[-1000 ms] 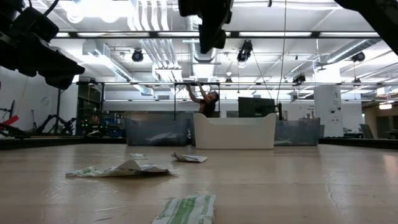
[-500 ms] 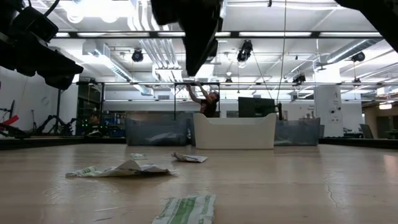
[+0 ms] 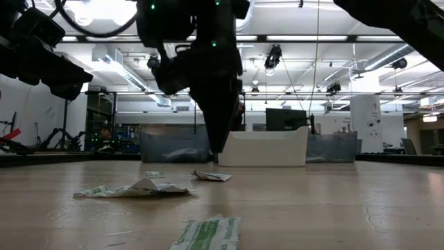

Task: Pick & Place First Aid Supplies
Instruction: Put the top blue alcohol pad into the middle gray bin

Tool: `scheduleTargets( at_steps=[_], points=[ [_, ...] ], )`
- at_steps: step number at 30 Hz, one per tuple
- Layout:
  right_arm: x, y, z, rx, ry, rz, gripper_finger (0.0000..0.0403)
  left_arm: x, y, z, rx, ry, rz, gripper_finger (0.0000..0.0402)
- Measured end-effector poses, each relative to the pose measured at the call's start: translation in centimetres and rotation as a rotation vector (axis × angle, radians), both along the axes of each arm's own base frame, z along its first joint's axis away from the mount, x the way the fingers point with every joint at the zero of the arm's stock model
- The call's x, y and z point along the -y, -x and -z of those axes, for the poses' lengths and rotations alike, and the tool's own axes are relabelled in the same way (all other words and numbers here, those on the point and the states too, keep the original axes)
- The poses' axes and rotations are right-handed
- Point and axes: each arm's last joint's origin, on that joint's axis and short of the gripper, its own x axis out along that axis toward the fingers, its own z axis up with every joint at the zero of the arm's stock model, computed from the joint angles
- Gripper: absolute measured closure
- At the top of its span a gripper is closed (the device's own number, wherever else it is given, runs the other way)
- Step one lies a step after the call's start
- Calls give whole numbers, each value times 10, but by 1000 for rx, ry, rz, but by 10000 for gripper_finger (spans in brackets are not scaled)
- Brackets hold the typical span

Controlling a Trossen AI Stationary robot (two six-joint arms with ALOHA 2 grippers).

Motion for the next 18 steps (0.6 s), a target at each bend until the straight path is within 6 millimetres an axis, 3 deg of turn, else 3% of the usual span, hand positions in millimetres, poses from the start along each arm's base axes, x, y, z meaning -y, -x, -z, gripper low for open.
scheduleTargets(
  at_steps=[18],
  points=[
    [-2, -6, 42, -71, 25, 71, 293, 0, 0, 0, -4, 2, 0, 307]
  ],
)
